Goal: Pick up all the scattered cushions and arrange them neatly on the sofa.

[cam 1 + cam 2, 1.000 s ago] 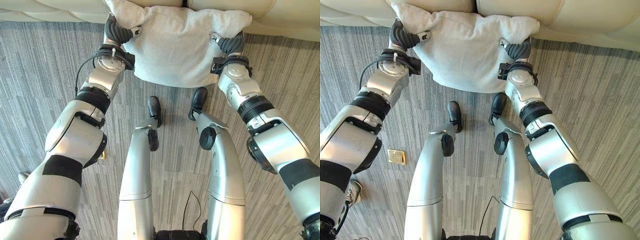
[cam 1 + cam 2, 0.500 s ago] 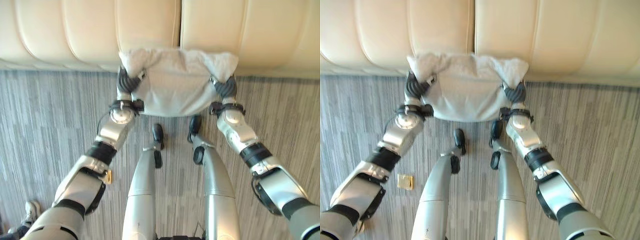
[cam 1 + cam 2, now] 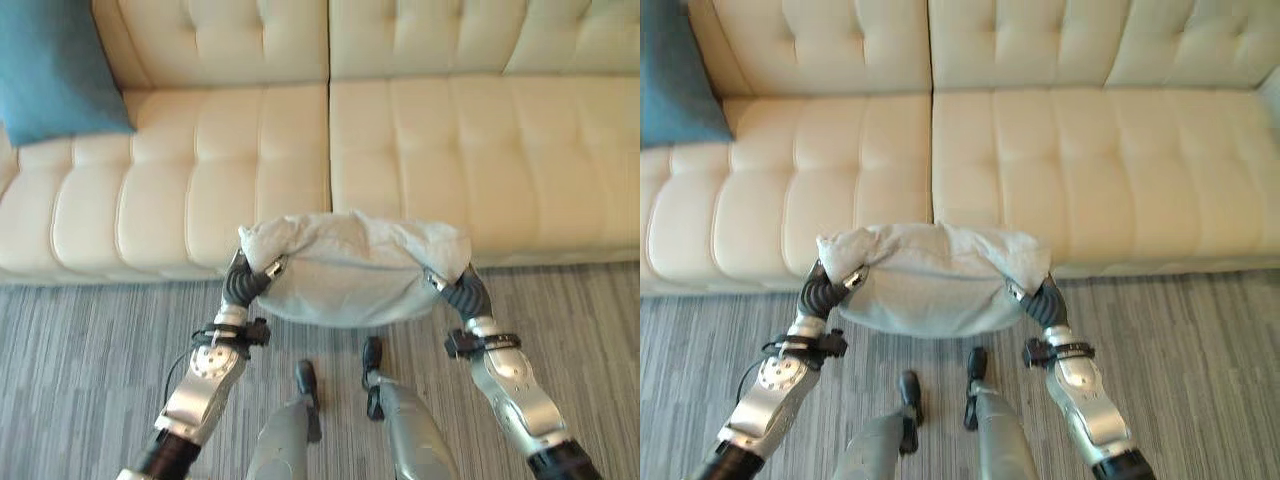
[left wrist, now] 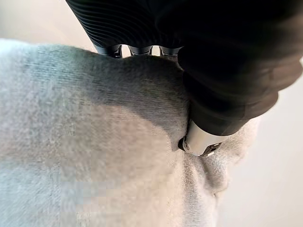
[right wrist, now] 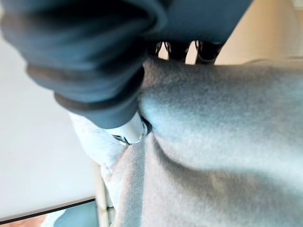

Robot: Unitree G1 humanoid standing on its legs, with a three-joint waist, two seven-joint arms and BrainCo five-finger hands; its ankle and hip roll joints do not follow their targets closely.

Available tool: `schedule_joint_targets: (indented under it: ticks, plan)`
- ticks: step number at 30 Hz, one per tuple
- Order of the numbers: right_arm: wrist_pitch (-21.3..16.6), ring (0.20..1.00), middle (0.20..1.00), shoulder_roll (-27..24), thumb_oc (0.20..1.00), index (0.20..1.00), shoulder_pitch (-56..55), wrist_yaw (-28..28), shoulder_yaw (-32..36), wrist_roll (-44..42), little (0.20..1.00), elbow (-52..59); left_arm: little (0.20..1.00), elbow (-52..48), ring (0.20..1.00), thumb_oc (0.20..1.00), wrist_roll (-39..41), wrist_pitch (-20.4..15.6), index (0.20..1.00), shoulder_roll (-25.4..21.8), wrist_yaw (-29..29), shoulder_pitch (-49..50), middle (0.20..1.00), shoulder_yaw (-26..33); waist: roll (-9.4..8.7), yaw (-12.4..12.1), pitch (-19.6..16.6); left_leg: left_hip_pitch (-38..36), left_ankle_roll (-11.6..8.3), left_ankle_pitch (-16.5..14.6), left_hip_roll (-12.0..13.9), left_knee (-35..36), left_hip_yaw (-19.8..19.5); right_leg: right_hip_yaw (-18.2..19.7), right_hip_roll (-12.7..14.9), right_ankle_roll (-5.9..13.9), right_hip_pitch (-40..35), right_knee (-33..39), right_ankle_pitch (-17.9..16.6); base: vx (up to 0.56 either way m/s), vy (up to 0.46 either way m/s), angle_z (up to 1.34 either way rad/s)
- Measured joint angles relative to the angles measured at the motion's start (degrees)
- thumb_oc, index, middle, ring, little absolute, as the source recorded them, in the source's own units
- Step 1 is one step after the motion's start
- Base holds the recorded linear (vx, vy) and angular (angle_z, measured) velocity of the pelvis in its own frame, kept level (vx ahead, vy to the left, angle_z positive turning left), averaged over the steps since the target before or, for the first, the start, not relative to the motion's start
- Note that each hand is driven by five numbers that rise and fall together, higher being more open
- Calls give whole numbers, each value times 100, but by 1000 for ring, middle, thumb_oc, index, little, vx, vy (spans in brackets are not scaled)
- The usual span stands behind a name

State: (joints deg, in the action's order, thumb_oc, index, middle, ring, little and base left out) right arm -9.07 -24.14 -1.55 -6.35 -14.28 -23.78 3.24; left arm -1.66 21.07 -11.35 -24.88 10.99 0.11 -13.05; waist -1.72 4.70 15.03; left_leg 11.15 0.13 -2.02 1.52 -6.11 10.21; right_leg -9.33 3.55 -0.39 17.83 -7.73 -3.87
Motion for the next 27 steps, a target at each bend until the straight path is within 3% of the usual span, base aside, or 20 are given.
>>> schedule_joint_targets:
  ticks: [4,13,16,19,21,22,25,27]
  plan:
    - [101,200,200,-49,200,200,-302,222,121,3,200,161,200,-42,200,200,0,37,200,11,-164,331,200,9,2,10,-371,-474,4,23,-10,323,75,42,-50,-6,-434,288,-76,134,73,-10]
    - [240,200,200,-48,200,200,-205,341,122,4,200,169,200,-39,200,200,2,154,200,31,-217,495,200,127,-15,-107,-447,-842,55,6,-76,449,350,343,-84,83,-647,365,-187,44,101,-17]
    - [272,200,200,-44,200,200,-194,357,53,5,200,170,200,-36,200,200,0,178,200,23,-248,621,200,204,-51,-116,-493,-814,152,-67,-140,364,462,471,-54,200,-635,408,-211,29,188,-18]
    - [308,200,200,-50,200,200,-200,363,45,6,200,171,200,-27,200,200,-24,210,200,12,-277,670,200,206,-20,-99,-509,-693,273,-232,-161,178,461,539,17,339,-359,-68,-216,44,124,-10]
    - [322,200,200,-46,200,200,-199,394,32,6,200,167,200,28,200,200,-31,212,200,26,-277,652,200,245,29,-103,-484,-581,356,-364,-168,-59,382,625,92,464,91,-894,-210,157,84,-4]
    - [346,200,200,-53,200,200,-261,408,10,7,200,170,200,40,200,200,-37,230,200,25,-275,701,200,237,74,-55,-490,-644,382,-357,-183,-37,336,619,127,618,263,-1203,-133,189,10,7]
    - [345,200,200,-53,200,200,-267,453,-33,6,200,179,200,34,200,200,-152,226,200,0,-272,730,200,309,125,-64,-477,-623,427,-378,-178,-54,339,527,270,666,458,-1183,167,250,-28,5]
    - [347,200,200,-53,200,200,-245,523,-50,6,200,188,200,41,200,200,-197,225,200,28,-275,730,200,392,164,-56,-440,-515,444,-388,-143,-54,275,484,284,854,717,-807,302,359,-35,1]
